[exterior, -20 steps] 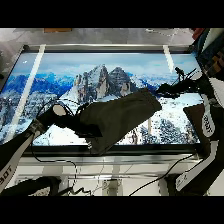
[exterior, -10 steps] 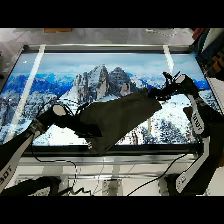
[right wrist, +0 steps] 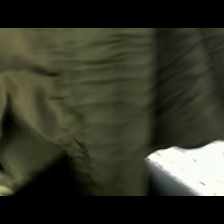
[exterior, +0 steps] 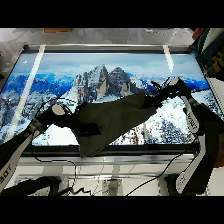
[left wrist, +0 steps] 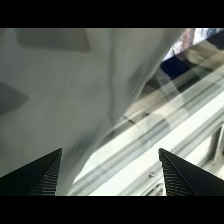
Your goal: Fold the clothes and pants, and hang the long-sleeved shirts on hangers.
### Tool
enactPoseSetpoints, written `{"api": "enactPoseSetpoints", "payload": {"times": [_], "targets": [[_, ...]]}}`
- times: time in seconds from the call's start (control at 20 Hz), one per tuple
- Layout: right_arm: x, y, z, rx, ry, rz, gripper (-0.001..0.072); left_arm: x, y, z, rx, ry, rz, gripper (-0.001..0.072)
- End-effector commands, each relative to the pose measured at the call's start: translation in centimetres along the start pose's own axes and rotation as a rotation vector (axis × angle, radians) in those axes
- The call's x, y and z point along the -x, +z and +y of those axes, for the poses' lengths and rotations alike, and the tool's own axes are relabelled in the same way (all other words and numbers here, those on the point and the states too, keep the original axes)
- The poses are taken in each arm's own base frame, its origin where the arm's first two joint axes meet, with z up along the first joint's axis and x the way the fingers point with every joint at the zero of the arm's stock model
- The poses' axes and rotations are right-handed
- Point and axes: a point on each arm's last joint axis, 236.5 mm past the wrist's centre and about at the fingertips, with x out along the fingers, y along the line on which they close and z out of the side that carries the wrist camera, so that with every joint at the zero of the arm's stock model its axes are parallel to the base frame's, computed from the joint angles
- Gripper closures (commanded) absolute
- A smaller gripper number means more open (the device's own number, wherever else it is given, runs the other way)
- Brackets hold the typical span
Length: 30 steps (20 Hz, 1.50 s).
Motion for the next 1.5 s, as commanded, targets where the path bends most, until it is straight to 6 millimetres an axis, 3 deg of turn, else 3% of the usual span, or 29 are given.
{"api": "enactPoseSetpoints", "payload": {"times": [0.0, 0.15, 0.3, 0.4, 0.5, 0.7, 0.85, 1.0, 1.2, 1.35, 1.45], "targets": [[-0.6, 0.4, 3.0, 0.082, 0.058, -0.007, 0.0635, 0.4, 0.5, 1.2, 0.002, 0.033, -0.018, 0.0013], [0.2, 2.0, 4.6, 0.136, 0.036, -0.068, 0.0695, 1.3, 1.2, 2.0, 0.024, 0.036, -0.046, 0.0013], [4.3, 4.9, 6.3, 0.182, -0.025, -0.237, 0.0695, 4.0, 3.3, 2.6, 0.016, 0.029, -0.105, 0.0013], [9.0, 6.4, 6.3, 0.186, -0.126, -0.368, 0.0695, 6.9, 4.7, 2.5, 0.008, 0.019, -0.147, 0.0013], [13.9, 6.7, 5.9, 0.195, -0.240, -0.464, 0.0695, 10.3, 6.3, 2.4, -0.036, 0.028, -0.227, 0.0018], [24.9, 4.2, 3.7, 0.101, -0.424, -0.653, 0.0695, 18.5, 8.5, 2.1, -0.097, 0.111, -0.440, 0.0020], [33.0, 0.1, -0.4, -0.132, -0.515, -0.806, 0.0695, 23.4, 7.5, 1.2, -0.142, 0.190, -0.567, 0.0020], [38.3, -6.3, -5.6, -0.433, -0.544, -0.876, 0.0696, 27.2, 5.4, 0.6, -0.197, 0.322, -0.660, 0.0020], [40.7, -17.6, -12.0, -0.845, -0.607, -0.803, 0.0696, 30.4, 2.8, 0.4, -0.252, 0.487, -0.727, 0.0020], [41.2, -25.4, -13.4, -1.081, -0.648, -0.722, 0.0696, 31.5, 2.1, -0.2, -0.272, 0.523, -0.767, 0.0020], [42.7, -29.4, -13.5, -1.168, -0.732, -0.729, 0.0696, 31.9, 2.3, -0.4, -0.276, 0.527, -0.784, 0.0020]]}}
